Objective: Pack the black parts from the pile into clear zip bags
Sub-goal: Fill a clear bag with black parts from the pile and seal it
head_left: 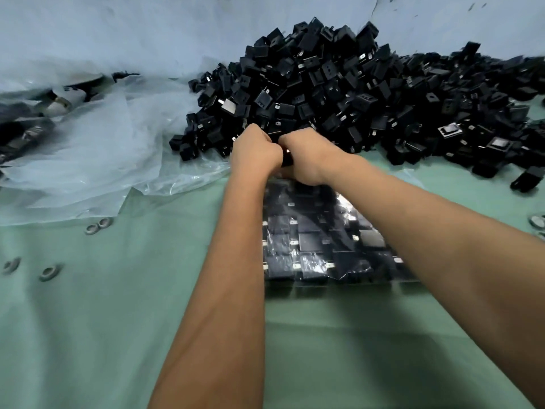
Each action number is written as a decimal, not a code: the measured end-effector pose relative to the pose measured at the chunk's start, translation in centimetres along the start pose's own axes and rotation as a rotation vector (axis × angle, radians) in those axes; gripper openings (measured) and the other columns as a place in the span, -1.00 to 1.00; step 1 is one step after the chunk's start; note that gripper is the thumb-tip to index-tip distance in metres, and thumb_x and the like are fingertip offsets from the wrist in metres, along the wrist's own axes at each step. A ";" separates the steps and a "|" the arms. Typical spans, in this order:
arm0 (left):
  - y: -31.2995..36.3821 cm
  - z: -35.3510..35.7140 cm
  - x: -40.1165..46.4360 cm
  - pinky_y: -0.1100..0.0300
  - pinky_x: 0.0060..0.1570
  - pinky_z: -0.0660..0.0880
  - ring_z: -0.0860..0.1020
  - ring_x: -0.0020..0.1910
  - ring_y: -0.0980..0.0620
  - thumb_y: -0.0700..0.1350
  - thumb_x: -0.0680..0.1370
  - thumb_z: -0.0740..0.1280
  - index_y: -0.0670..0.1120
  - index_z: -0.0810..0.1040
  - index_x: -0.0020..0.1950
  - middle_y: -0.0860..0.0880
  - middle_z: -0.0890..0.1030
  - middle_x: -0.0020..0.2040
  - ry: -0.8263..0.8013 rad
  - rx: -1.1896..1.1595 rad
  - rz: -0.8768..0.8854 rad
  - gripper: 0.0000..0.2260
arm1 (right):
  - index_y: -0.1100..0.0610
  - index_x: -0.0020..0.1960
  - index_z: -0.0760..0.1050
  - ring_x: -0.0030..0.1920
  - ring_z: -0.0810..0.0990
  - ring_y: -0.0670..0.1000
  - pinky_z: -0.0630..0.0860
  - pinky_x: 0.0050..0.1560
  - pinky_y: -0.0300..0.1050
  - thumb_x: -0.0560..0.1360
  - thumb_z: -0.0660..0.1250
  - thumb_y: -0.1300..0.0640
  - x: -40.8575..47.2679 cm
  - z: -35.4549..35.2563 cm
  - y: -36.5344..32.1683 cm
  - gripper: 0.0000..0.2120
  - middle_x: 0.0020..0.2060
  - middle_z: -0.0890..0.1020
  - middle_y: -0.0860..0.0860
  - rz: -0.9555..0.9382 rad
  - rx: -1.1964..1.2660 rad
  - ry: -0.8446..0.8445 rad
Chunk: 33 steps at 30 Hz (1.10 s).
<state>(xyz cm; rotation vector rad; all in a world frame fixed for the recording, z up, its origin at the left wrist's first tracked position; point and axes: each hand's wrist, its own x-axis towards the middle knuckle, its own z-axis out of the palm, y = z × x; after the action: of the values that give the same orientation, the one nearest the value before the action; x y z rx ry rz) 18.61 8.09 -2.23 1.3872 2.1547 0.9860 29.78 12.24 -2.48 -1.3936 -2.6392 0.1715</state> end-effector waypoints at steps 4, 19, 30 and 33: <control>1.1 0.8 -0.7 0.09 0.04 0.52 0.56 0.05 -0.05 -0.28 0.48 0.24 -0.02 0.57 0.05 0.04 0.57 0.00 -0.046 0.022 0.082 -0.75 | 0.10 0.21 0.66 0.05 0.62 0.01 0.52 0.13 -0.15 0.47 0.55 -0.09 -4.5 -2.9 3.9 -0.60 0.04 0.65 0.04 0.095 0.203 0.257; 6.4 8.6 -6.7 0.16 0.34 0.24 0.24 0.32 0.03 -0.36 0.61 0.29 0.15 0.66 0.21 0.02 0.42 0.24 -0.516 0.151 0.843 -0.58 | 0.04 0.14 0.69 -0.23 0.60 -0.02 0.55 -0.15 -0.12 0.37 0.65 0.02 -19.1 0.2 14.3 -0.63 -0.17 0.70 -0.07 0.431 0.512 0.421; 7.8 9.2 -8.8 -0.05 0.49 0.14 0.06 0.54 -0.04 -0.37 0.61 0.21 0.23 0.65 0.16 0.00 0.26 0.48 -0.551 0.245 0.889 -0.50 | 0.09 0.15 0.70 -0.33 0.49 -0.09 0.46 -0.18 -0.23 0.44 0.60 0.05 -19.4 0.6 16.3 -0.69 -0.20 0.69 -0.13 0.428 0.544 0.465; 7.9 8.6 -8.4 -0.08 0.46 0.17 0.06 0.53 -0.03 -0.34 0.59 0.29 0.13 0.66 0.07 0.00 0.28 0.46 -0.514 0.256 0.906 -0.64 | 0.06 0.15 0.70 -0.36 0.44 -0.10 0.42 -0.24 -0.26 0.43 0.61 0.13 -19.5 0.6 16.5 -0.70 -0.36 0.58 -0.13 0.394 0.614 0.423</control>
<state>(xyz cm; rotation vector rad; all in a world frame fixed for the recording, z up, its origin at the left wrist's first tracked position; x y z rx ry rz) 32.71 5.57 -2.61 2.5012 1.2750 0.4966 53.82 5.35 -7.49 -1.4867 -1.7427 0.5969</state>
